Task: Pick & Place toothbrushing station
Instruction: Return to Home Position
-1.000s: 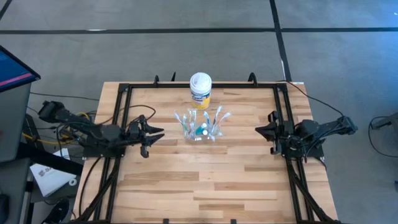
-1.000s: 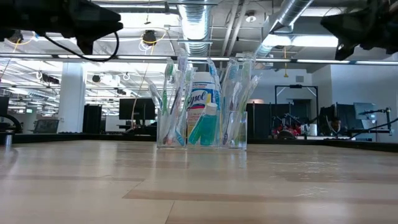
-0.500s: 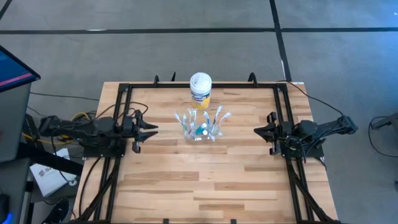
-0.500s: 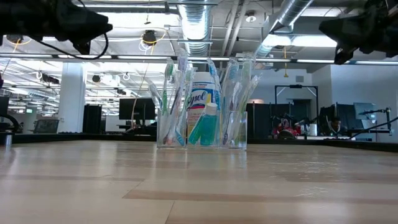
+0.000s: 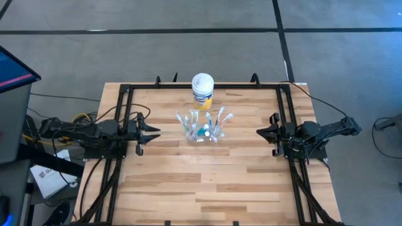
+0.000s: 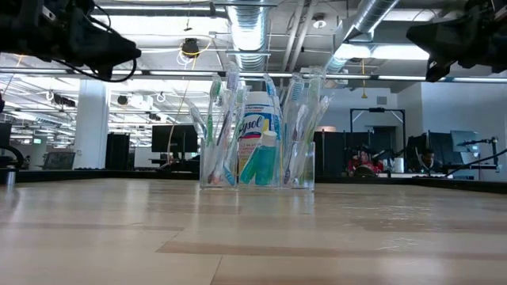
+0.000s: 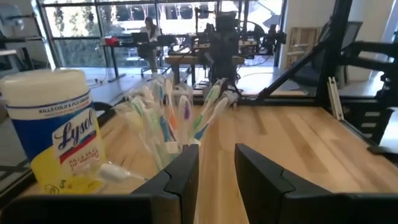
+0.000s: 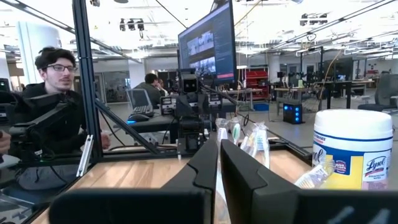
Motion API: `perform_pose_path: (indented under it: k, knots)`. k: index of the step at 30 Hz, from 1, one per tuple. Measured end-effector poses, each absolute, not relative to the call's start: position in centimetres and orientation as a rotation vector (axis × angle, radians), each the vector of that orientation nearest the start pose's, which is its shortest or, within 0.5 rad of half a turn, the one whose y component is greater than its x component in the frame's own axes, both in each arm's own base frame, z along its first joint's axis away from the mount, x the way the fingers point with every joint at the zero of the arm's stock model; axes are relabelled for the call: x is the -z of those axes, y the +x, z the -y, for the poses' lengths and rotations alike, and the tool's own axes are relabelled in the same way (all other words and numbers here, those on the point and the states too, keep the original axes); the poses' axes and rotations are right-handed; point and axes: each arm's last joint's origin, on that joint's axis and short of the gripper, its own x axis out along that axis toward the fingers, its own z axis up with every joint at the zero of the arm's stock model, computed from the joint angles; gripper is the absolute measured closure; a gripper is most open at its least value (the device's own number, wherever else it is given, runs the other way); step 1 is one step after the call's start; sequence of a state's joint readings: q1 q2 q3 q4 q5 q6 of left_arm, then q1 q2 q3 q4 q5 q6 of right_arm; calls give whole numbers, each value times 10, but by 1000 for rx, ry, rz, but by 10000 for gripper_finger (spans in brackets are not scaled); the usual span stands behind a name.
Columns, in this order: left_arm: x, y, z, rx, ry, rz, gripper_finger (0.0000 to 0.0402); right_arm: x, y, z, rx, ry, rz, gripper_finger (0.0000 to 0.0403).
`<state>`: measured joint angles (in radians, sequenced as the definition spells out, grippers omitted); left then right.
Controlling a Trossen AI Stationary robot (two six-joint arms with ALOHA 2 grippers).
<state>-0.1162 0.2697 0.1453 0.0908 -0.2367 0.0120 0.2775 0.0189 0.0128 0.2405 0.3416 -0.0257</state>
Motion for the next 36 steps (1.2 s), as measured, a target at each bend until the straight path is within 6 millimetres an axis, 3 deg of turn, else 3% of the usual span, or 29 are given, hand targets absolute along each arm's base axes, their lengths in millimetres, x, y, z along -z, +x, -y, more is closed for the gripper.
perform_pose_path:
  k: [7,18,36]
  knots:
    - [-192,109,3,-172,5,-25,302,-189,93,-16,67,46,222,386]
    - [-200,89,0,-178,12,99,302,-189,93,-16,67,46,222,387]
    - [-191,97,2,-146,-72,4,302,-189,93,-16,67,46,222,387]
